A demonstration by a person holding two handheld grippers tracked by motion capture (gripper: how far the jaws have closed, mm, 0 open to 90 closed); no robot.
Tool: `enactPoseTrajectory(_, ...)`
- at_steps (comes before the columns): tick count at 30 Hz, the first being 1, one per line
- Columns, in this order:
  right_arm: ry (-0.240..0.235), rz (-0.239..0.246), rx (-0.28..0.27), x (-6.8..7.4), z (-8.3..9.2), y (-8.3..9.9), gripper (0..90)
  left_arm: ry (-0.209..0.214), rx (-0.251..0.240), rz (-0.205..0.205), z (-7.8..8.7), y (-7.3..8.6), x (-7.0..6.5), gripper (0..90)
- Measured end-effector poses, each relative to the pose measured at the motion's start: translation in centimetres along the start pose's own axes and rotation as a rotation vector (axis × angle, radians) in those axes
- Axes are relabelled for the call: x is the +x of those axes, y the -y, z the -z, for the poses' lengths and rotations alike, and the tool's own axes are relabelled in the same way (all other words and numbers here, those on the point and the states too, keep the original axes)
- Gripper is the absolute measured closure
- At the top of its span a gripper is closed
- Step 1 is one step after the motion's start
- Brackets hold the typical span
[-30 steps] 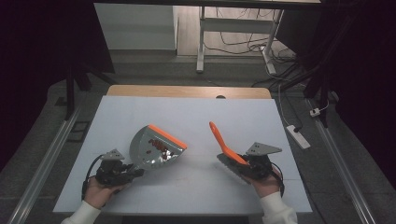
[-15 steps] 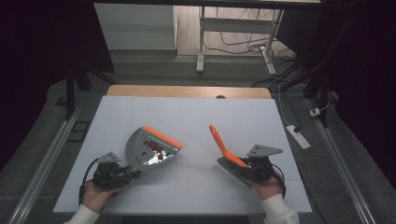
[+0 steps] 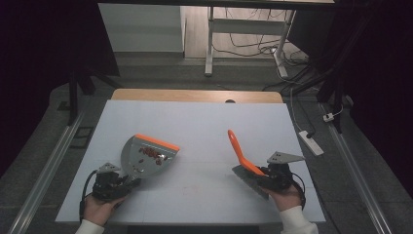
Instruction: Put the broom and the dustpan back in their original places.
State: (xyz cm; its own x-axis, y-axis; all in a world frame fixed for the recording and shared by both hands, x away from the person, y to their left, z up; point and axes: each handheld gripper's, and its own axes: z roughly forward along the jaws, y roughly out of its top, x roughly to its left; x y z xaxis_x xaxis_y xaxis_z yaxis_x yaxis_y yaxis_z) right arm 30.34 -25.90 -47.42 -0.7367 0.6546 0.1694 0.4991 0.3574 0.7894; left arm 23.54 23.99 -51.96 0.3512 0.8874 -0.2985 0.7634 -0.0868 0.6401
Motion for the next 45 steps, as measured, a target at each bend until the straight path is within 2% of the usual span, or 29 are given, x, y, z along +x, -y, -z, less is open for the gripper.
enactPoseTrajectory(10,-0.010,-0.011,0.029,0.3,-0.2,0.2,69.8,-0.064,-0.028,0.075,-0.6,-0.2,1.2,61.6)
enactPoseTrajectory(15,-0.033,-0.034,0.047,0.4,-0.4,0.4,69.8,-0.096,-0.036,0.113,-0.6,-0.2,1.6,61.6)
enactPoseTrajectory(22,-0.020,-0.077,0.073,-0.2,-0.7,0.8,69.8,-0.122,-0.021,0.157,-1.1,-0.3,1.7,61.5)
enactPoseTrajectory(27,0.009,-0.093,0.098,-1.1,-1.3,1.1,69.8,-0.118,0.004,0.154,-1.6,-0.5,1.6,61.4)
enactPoseTrajectory(32,0.018,-0.128,0.089,-2.3,-1.3,1.3,69.2,-0.125,0.019,0.148,-1.9,-0.6,1.7,61.2)
enactPoseTrajectory(39,0.051,-0.127,0.097,-3.2,-1.5,1.5,65.0,-0.120,0.015,0.145,-1.9,-0.5,1.6,60.7)
enactPoseTrajectory(41,0.065,-0.113,0.098,-3.3,-1.6,1.5,62.8,-0.115,0.015,0.141,-1.9,-0.5,1.6,60.3)
enactPoseTrajectory(45,0.090,-0.122,0.103,-3.7,-1.6,1.7,58.9,-0.109,0.016,0.131,-1.9,-0.4,1.7,55.2)
